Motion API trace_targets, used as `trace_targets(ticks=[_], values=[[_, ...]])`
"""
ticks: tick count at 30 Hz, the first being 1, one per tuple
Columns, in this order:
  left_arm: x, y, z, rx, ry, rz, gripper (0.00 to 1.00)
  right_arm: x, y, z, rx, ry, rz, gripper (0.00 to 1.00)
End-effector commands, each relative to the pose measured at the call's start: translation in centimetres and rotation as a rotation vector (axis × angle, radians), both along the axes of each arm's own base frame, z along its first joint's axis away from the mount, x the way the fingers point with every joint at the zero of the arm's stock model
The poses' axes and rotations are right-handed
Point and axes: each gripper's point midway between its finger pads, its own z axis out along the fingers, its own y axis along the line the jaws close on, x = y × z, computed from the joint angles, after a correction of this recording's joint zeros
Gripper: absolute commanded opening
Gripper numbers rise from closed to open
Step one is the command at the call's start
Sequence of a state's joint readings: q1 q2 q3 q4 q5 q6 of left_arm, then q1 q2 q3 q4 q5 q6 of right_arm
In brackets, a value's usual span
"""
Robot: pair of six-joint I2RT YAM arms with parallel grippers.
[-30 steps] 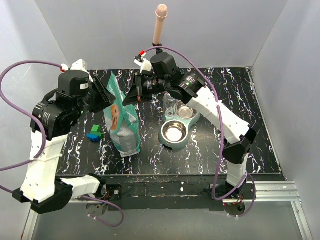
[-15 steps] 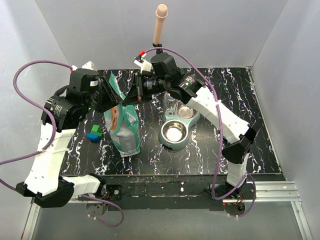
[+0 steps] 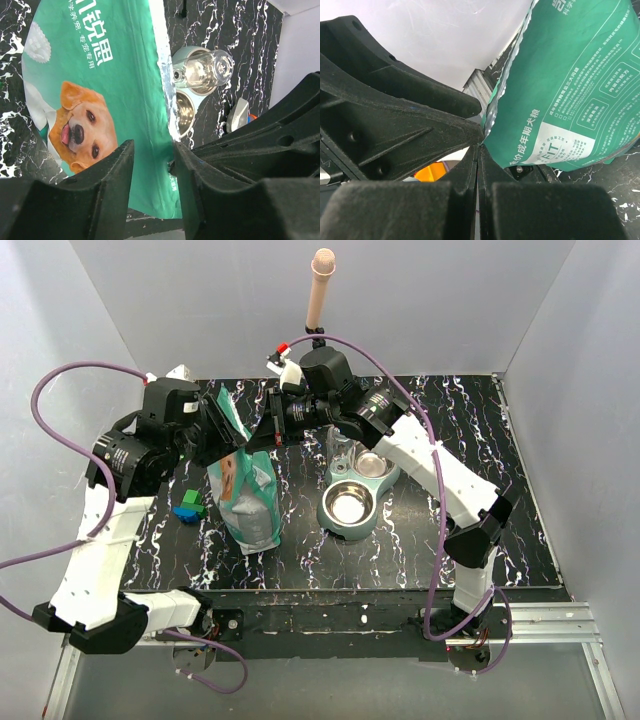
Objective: Serve the pet food
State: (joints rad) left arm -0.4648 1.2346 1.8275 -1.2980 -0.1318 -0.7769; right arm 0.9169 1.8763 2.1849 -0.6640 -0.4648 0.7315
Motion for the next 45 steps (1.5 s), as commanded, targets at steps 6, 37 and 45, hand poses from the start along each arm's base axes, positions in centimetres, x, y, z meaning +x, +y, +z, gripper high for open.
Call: trace_targets(ticks=[6,37,45], values=[[0.4,-0.3,0.0,-0.002,-0.016,-0.013,0.22,-0.4,-0.2,2.0,0.027,-0.088,0.009,0.01],[-0.6,0.3,1.1,-0.026,-0.095,-0.015,0.0,2.2,-1.0,2.4,-0.028,-0.037,-0.132,0.25],[-0.5,0.4,1.2,-0.022,-0.098,-0.011,0.0,2.0,-1.2,1.0,-0.065,-0.009,-0.122,0.22]])
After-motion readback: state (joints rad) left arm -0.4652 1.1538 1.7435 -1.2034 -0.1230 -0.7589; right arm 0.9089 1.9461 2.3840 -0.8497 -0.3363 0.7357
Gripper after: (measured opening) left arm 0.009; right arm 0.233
